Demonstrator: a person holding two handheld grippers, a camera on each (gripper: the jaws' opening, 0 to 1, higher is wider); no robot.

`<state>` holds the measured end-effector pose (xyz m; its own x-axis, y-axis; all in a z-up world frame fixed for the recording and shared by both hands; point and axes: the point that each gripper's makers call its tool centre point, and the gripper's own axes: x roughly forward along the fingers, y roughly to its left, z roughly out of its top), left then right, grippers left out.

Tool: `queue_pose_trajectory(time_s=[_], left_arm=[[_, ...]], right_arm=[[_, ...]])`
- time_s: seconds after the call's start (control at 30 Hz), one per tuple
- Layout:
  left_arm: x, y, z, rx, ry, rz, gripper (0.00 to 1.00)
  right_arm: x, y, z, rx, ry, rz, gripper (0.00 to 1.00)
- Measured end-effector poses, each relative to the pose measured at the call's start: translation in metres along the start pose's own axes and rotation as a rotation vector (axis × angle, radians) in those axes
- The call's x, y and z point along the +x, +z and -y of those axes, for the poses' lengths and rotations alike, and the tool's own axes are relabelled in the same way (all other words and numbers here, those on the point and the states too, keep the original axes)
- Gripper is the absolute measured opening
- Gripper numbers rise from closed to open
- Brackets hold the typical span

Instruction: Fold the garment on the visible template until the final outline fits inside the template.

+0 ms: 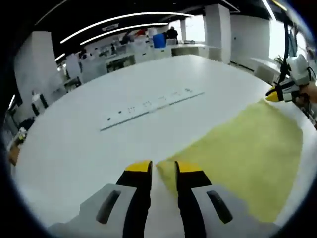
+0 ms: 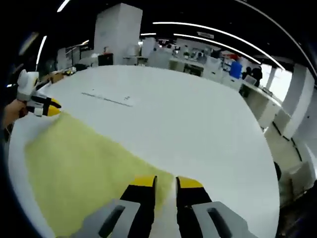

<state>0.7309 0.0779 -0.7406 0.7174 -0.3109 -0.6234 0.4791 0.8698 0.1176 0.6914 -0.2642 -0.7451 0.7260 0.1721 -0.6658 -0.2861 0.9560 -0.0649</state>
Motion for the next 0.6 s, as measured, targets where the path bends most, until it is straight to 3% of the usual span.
queue_pose_trajectory(time_s=[0.07,0.13,0.23,0.6], left_arm=[[-0.004,-0.002,0.002,-0.001,-0.014,-0.007,0.21],[-0.007,-0.003,0.004,-0.003,-0.03,-0.012,0.25],[-0.014,-0.001,0.009,-0.001,-0.063,-0.001,0.37],[-0.049,0.004,0.028,-0.02,-0.169,0.046,0.55]], right_arm=[[-0.005,0.003,-0.011,0.111,0.053,0.01,0.31],[-0.011,0.004,-0.022,0.162,0.11,0.005,0.36],[-0.019,0.005,-0.028,0.163,0.13,0.004,0.44],[-0.052,-0.004,-0.055,0.152,0.231,-0.049,0.73]])
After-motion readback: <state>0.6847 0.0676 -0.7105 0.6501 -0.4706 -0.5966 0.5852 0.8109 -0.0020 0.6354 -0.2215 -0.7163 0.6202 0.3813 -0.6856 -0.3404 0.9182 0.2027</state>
